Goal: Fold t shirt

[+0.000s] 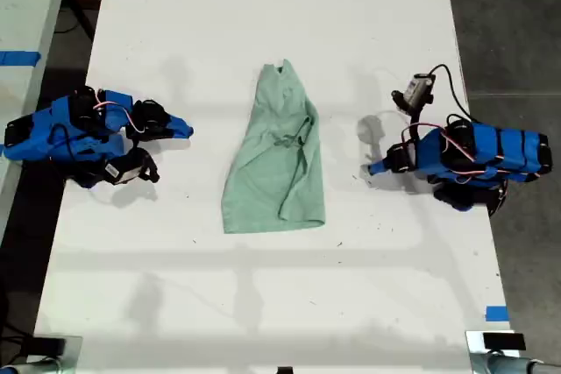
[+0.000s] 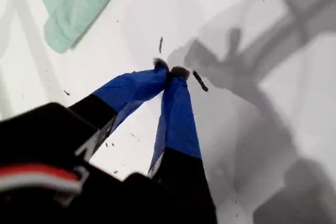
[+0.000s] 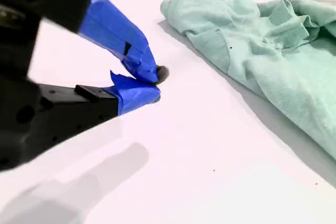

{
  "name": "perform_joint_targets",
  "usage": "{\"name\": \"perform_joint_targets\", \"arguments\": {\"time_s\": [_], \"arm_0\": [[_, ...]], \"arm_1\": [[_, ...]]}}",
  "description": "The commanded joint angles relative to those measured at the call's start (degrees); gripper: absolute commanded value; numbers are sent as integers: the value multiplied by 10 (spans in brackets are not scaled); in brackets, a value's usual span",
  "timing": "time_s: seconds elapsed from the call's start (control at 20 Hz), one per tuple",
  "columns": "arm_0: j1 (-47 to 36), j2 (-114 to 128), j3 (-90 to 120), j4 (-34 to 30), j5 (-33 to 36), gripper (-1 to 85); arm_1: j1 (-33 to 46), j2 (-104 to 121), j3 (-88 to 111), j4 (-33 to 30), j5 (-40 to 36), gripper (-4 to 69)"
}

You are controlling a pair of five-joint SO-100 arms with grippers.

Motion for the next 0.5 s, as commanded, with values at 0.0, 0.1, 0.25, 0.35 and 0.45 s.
{"name": "perform_joint_targets", "arguments": {"time_s": [0.0,0.1,0.25,0.35,0.45], "arm_0": [[-1,4,10,-11,2,-1],[5,4,10,-11,1,-1],[5,4,10,-10,0,-1],[4,4,10,-10,0,-1],[4,4,10,-10,0,-1]], "arm_1": [[25,29,32,10,-23,12],[22,29,32,10,-31,12],[19,29,32,10,-31,12],[21,29,32,10,-32,12],[22,29,32,10,-32,12]]}}
